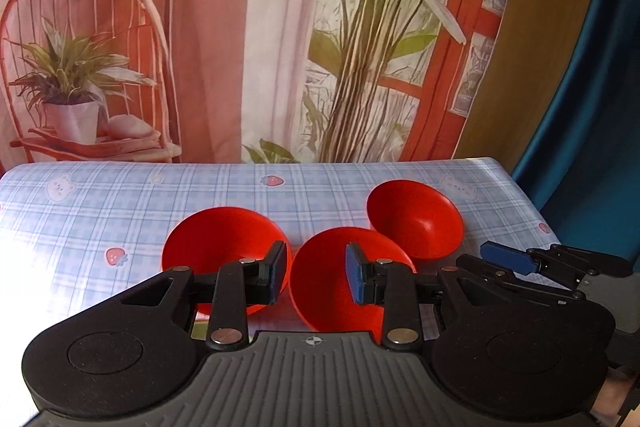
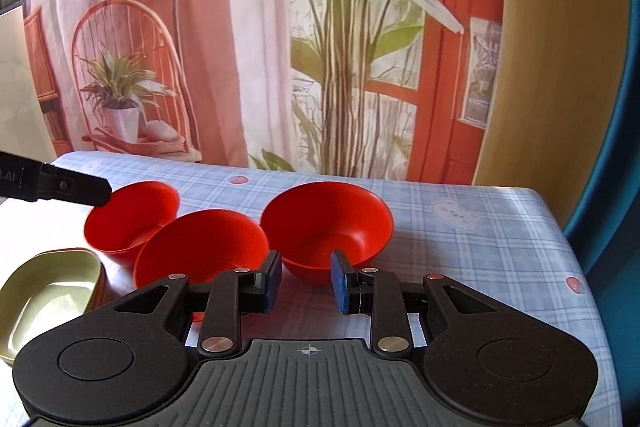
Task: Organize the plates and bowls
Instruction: 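Move both grippers toward the red bowls, then close the left gripper on a red bowl rim while the right gripper grasps another red bowl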
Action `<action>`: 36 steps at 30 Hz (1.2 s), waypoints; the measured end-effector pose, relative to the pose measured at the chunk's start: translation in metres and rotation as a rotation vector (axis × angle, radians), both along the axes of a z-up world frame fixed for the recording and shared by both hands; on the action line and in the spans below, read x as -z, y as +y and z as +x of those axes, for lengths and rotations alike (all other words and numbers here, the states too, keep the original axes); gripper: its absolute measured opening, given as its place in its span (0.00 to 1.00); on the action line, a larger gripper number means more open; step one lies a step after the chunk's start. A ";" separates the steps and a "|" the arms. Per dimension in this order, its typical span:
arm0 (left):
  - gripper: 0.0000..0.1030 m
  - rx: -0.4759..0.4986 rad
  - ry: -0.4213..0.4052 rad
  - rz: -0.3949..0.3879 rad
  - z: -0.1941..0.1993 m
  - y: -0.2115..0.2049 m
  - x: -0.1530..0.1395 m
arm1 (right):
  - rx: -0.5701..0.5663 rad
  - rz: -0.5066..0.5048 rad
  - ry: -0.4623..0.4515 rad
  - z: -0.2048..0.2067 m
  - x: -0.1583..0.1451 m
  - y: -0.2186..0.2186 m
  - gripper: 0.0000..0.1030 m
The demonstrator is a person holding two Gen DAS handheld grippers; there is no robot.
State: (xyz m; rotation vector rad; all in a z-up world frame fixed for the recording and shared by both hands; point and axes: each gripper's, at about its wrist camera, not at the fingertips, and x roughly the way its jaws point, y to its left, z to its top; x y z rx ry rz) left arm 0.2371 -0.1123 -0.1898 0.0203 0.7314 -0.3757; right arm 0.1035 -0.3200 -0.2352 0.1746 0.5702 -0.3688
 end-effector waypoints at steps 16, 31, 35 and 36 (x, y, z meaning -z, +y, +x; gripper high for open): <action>0.33 0.104 0.103 0.027 0.100 -0.092 0.043 | 0.113 0.115 0.021 0.027 0.032 -0.067 0.25; 0.33 0.093 0.196 0.079 0.130 -0.106 0.078 | 0.101 0.160 0.031 0.040 0.042 -0.069 0.24; 0.33 0.109 0.205 0.083 0.129 -0.108 0.080 | 0.100 0.171 0.026 0.038 0.043 -0.070 0.19; 0.33 0.107 0.211 0.076 0.130 -0.108 0.081 | 0.099 0.171 0.024 0.037 0.043 -0.070 0.18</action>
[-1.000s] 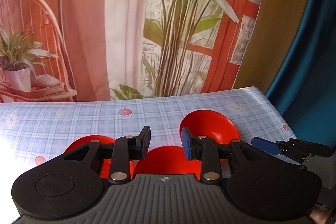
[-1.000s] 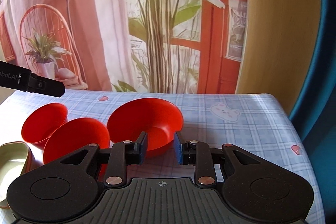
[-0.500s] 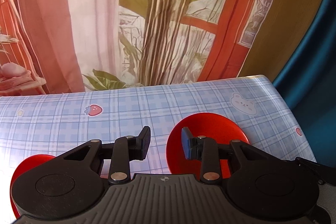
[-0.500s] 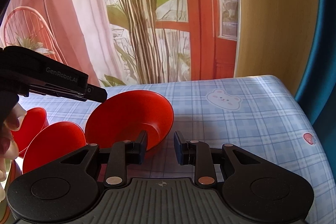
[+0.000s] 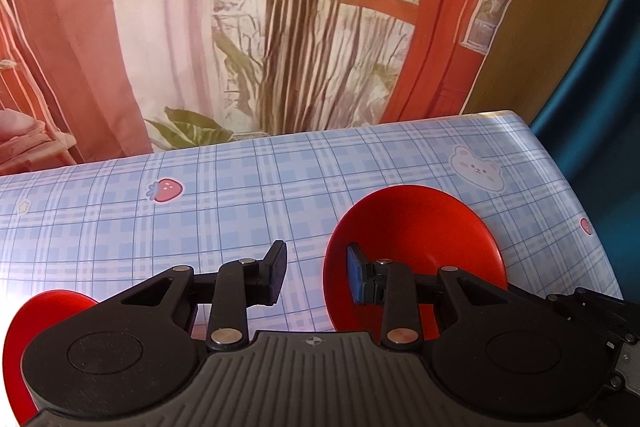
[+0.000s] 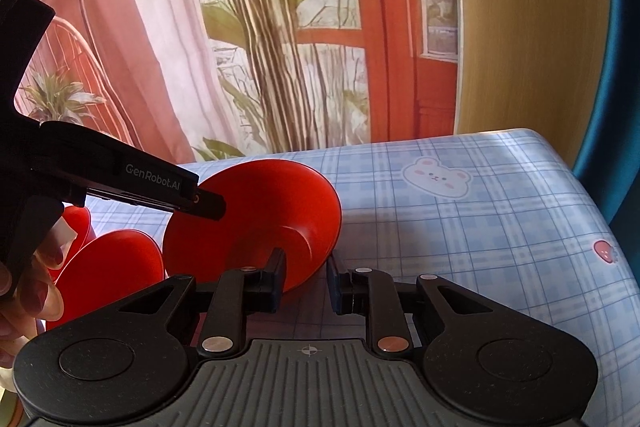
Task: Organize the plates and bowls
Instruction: 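Close the left gripper on a red bowl rim while the right gripper grasps another red bowl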
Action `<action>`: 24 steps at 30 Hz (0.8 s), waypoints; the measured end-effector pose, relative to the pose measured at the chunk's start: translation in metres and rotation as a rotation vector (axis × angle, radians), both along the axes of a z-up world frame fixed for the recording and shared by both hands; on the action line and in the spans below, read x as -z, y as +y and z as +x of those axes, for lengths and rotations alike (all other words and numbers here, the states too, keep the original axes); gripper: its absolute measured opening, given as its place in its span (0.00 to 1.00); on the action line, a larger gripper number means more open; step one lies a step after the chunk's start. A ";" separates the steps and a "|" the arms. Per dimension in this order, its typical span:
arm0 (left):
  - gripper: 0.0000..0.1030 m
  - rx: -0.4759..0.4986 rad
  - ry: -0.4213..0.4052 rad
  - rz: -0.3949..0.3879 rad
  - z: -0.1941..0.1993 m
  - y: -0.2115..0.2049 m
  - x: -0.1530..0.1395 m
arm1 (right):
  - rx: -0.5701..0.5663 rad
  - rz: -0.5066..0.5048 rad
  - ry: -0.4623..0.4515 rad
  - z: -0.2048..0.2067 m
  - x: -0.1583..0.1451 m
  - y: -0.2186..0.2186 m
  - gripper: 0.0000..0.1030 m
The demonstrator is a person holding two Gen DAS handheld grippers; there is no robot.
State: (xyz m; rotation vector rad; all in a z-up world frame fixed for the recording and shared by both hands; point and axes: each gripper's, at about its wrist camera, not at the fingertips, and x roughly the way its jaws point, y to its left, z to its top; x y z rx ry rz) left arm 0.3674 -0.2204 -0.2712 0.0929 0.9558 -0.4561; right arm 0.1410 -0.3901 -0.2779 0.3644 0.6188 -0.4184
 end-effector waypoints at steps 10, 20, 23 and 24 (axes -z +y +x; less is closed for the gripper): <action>0.26 0.026 0.031 -0.043 -0.003 -0.002 0.006 | 0.014 0.037 -0.005 -0.003 0.003 -0.004 0.18; 0.25 0.037 0.023 -0.043 -0.004 0.001 0.005 | 0.012 0.036 -0.009 -0.003 0.004 -0.004 0.17; 0.25 0.021 0.031 -0.044 -0.001 0.005 0.005 | 0.012 0.035 -0.004 -0.004 0.004 -0.004 0.17; 0.25 0.020 0.035 -0.046 -0.001 0.006 0.006 | 0.013 0.036 -0.004 -0.004 0.004 -0.004 0.17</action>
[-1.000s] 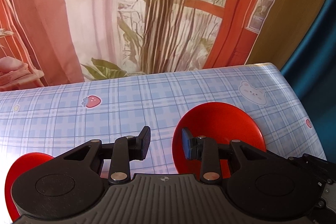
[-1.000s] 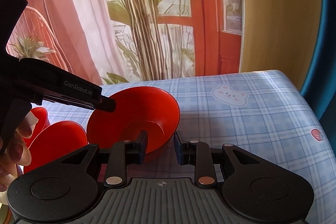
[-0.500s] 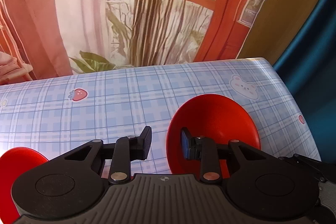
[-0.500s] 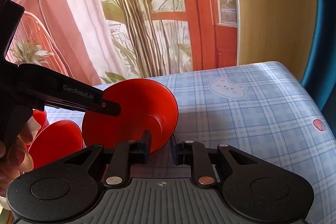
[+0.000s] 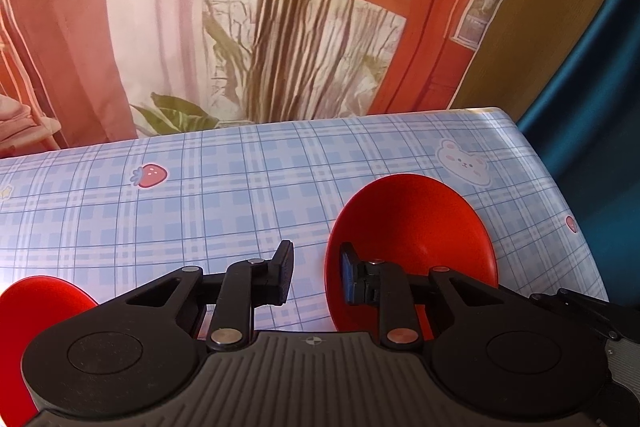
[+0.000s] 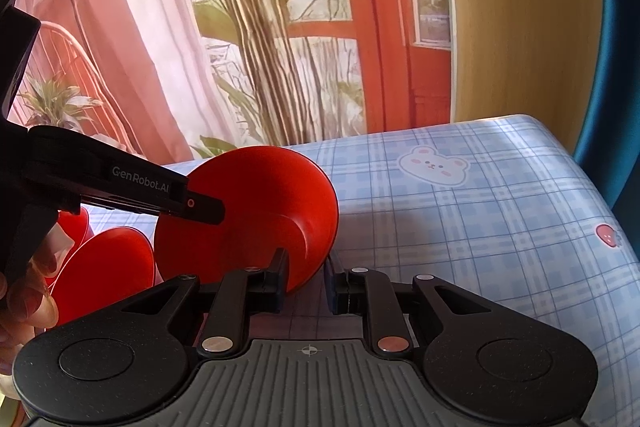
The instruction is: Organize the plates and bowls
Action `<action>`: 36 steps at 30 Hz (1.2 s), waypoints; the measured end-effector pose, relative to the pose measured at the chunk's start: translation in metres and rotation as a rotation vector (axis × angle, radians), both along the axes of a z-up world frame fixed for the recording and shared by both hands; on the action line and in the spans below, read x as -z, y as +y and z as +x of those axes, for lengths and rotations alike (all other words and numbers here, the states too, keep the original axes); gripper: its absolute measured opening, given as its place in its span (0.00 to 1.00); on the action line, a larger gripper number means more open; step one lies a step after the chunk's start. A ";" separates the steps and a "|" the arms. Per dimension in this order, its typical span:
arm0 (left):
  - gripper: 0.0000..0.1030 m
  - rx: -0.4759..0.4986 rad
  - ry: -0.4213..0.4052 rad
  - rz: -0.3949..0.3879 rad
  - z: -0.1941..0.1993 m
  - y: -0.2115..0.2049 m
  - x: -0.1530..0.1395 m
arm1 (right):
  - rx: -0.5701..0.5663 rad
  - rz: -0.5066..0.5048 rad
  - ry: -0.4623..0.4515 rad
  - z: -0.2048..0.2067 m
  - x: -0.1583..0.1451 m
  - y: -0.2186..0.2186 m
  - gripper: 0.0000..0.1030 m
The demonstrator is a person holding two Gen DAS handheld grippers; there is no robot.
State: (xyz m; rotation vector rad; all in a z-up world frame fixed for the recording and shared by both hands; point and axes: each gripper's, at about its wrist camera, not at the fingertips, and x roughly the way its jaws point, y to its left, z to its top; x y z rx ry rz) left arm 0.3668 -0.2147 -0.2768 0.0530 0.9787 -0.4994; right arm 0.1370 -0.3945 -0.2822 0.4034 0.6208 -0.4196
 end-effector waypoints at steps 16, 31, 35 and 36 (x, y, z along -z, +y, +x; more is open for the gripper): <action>0.14 0.014 0.006 -0.046 -0.006 -0.004 -0.007 | 0.005 -0.011 -0.019 -0.004 -0.009 0.003 0.13; 0.13 0.000 -0.105 -0.088 -0.041 0.018 -0.060 | -0.007 -0.093 -0.077 -0.016 -0.061 0.021 0.13; 0.13 -0.020 -0.109 -0.093 -0.053 0.032 -0.064 | -0.023 -0.100 -0.075 -0.015 -0.066 0.032 0.13; 0.13 -0.028 -0.106 -0.090 -0.055 0.035 -0.064 | -0.029 -0.103 -0.075 -0.015 -0.066 0.036 0.13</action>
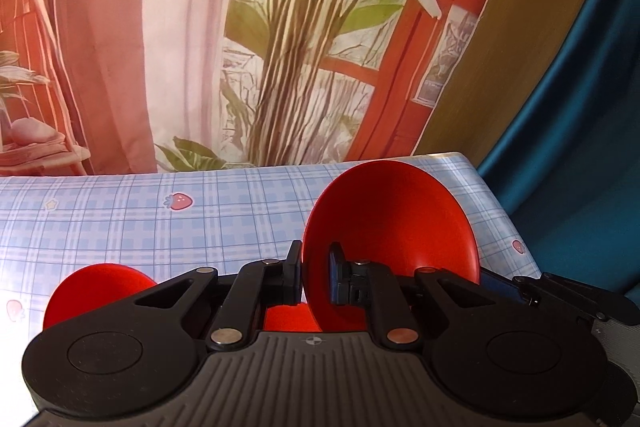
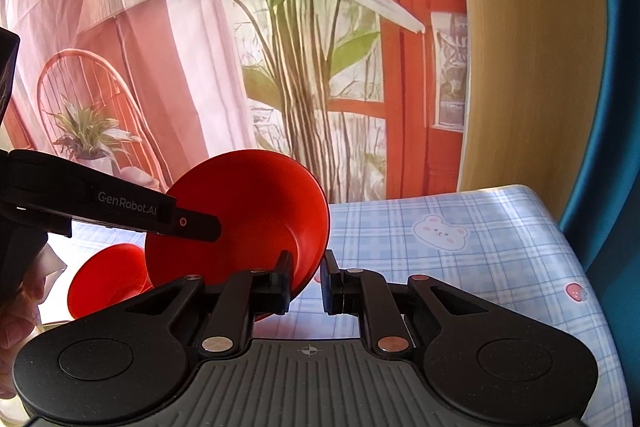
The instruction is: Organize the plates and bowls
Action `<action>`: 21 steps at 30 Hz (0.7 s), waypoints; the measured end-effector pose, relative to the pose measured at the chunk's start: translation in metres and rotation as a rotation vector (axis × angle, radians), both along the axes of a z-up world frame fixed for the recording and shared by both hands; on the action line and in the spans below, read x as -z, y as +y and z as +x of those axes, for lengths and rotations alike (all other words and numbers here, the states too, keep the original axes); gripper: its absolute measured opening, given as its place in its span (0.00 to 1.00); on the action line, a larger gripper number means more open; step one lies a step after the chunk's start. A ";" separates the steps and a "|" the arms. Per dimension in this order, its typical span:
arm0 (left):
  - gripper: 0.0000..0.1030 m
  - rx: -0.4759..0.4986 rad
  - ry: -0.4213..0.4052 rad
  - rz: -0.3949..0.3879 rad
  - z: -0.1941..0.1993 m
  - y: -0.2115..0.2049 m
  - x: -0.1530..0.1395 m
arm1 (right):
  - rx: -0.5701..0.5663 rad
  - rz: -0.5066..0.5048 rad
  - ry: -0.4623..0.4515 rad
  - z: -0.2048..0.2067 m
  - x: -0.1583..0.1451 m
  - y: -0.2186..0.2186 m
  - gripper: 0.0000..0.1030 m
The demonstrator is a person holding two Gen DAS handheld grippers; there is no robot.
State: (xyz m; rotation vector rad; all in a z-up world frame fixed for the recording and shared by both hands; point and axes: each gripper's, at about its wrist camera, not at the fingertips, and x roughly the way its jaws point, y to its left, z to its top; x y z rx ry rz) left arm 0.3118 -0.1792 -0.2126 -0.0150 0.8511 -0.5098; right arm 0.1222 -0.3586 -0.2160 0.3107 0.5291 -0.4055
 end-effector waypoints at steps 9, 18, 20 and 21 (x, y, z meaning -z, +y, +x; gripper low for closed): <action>0.13 -0.029 0.008 0.002 -0.017 0.032 0.002 | -0.051 -0.019 0.025 0.008 0.001 0.029 0.12; 0.13 -0.037 0.033 0.012 -0.032 0.052 0.015 | -0.084 -0.009 0.068 0.017 0.017 0.042 0.09; 0.13 -0.037 0.037 0.013 -0.034 0.056 0.018 | -0.088 -0.004 0.075 0.018 0.020 0.044 0.09; 0.13 -0.036 0.037 0.014 -0.036 0.057 0.019 | -0.090 -0.002 0.078 0.019 0.021 0.044 0.09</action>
